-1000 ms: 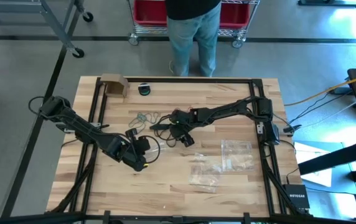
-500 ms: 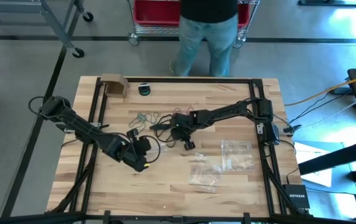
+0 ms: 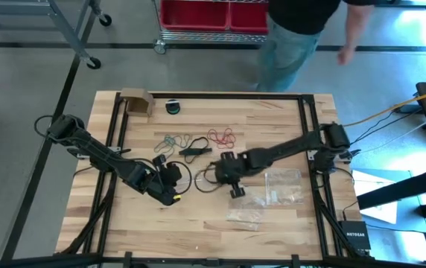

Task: Sort rubber bands
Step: Put the black rubber band into the transparent zip bag

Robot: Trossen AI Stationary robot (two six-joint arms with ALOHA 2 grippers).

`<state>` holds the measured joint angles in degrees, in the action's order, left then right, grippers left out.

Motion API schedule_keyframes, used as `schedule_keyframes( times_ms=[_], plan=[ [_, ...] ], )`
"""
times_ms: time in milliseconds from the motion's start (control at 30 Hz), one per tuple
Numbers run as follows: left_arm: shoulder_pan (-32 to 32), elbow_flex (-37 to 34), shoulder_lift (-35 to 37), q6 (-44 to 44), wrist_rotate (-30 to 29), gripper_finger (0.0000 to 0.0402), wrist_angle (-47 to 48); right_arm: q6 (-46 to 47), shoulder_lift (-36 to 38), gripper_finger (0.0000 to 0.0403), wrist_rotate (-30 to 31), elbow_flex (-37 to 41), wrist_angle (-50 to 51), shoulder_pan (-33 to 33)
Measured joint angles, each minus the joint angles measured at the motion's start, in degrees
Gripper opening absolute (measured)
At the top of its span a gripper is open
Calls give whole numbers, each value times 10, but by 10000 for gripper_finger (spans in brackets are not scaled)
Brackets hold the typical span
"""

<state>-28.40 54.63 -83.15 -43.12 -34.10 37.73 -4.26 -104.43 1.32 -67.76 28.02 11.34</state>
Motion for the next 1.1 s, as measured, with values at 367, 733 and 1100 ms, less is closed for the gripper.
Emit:
schedule_keyframes(
  times_ms=[367,733,1100],
  plan=[
    [-1,0,0,11,3,0,-31,98,29,6,108,9,-23,54],
    [-1,0,0,13,5,0,-43,87,-56,132,87,9,-27,24],
    [0,0,0,16,5,0,-43,68,-73,211,66,6,-29,17]
  ],
)
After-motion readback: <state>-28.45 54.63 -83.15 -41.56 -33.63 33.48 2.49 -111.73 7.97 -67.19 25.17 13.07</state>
